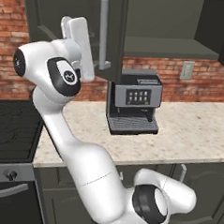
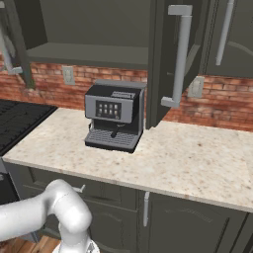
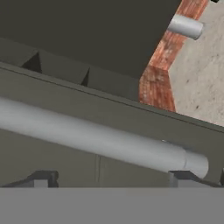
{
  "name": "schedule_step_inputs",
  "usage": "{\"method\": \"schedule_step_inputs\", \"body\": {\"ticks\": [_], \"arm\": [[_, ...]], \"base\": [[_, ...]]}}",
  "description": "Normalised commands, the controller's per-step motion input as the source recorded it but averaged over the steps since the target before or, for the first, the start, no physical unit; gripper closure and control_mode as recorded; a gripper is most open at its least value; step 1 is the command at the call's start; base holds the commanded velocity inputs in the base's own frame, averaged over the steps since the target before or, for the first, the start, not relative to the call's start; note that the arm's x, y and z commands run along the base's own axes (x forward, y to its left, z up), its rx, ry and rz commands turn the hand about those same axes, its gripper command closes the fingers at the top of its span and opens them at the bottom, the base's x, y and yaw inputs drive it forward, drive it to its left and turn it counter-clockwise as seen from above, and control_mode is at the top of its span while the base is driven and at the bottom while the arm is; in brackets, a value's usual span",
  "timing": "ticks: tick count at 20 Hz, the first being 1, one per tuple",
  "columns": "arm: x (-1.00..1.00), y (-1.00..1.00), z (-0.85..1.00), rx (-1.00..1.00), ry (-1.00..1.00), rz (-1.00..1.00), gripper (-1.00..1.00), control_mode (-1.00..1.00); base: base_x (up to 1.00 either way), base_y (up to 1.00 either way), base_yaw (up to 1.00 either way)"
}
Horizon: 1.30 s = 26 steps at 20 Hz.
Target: Close all open cabinet doors.
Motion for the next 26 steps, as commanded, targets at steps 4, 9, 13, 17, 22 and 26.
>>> {"method": "schedule_step_inputs", "body": {"ticks": [4,9,13,17,22,26], "arm": [[0.38,-0.43,-0.06,0.19,0.00,-0.19,-1.00,-1.00],[0.39,-0.48,-0.01,0.21,0.00,-0.13,-1.00,-1.00],[0.48,-0.43,-0.03,0.20,0.00,-0.07,-1.00,-1.00],[0.54,-0.35,-0.16,0.17,0.00,0.00,-1.00,-1.00],[0.58,-0.20,-0.24,0.09,0.00,0.00,-1.00,-1.00],[0.61,-0.13,-0.27,0.05,0.00,0.01,-1.00,-1.00]], "base": [[0.00,0.00,0.00],[0.00,0.00,0.00],[0.00,0.00,0.00],[0.00,0.00,0.00],[0.00,0.00,0.00],[0.00,0.00,0.00]]}}
